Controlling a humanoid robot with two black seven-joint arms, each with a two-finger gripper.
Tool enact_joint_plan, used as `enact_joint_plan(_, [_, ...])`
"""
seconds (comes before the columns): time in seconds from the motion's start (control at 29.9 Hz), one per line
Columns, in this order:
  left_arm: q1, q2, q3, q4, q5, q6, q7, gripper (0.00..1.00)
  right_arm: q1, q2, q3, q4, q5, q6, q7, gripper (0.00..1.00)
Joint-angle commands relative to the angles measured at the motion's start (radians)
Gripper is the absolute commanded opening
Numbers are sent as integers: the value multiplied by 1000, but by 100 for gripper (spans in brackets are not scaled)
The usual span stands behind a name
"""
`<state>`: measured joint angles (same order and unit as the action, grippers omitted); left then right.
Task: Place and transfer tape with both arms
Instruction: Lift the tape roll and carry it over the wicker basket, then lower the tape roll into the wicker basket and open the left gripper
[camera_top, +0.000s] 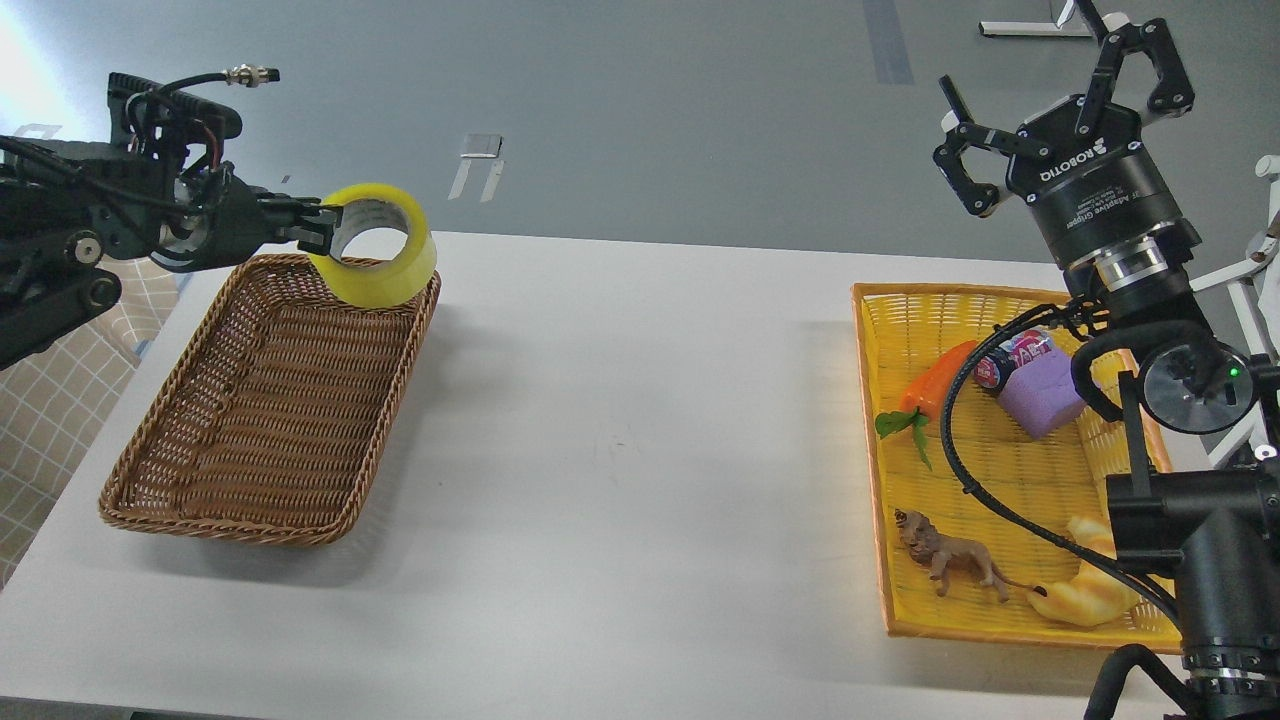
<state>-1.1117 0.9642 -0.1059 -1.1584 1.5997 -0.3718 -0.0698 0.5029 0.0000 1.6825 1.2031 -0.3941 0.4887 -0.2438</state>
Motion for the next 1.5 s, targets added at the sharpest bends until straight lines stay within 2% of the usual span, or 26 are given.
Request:
enact_joint_plan(0.0, [33, 36, -1, 0, 0, -1, -19, 0, -1, 0, -1, 0, 0, 0, 0, 99])
enact_joint_plan(0.33, [156, 85, -1, 2, 0, 17, -25, 0, -1, 0, -4, -4, 0, 0, 0, 99])
enact_joint_plan(0.67, [246, 76, -2, 9, -1, 53, -27, 0, -4, 0, -4, -2, 0, 0, 0, 99])
enact_joint_plan(1.47, [293, 68, -1, 20, -12, 88, -24, 0, -15, 0, -4, 0, 0, 0, 0, 99])
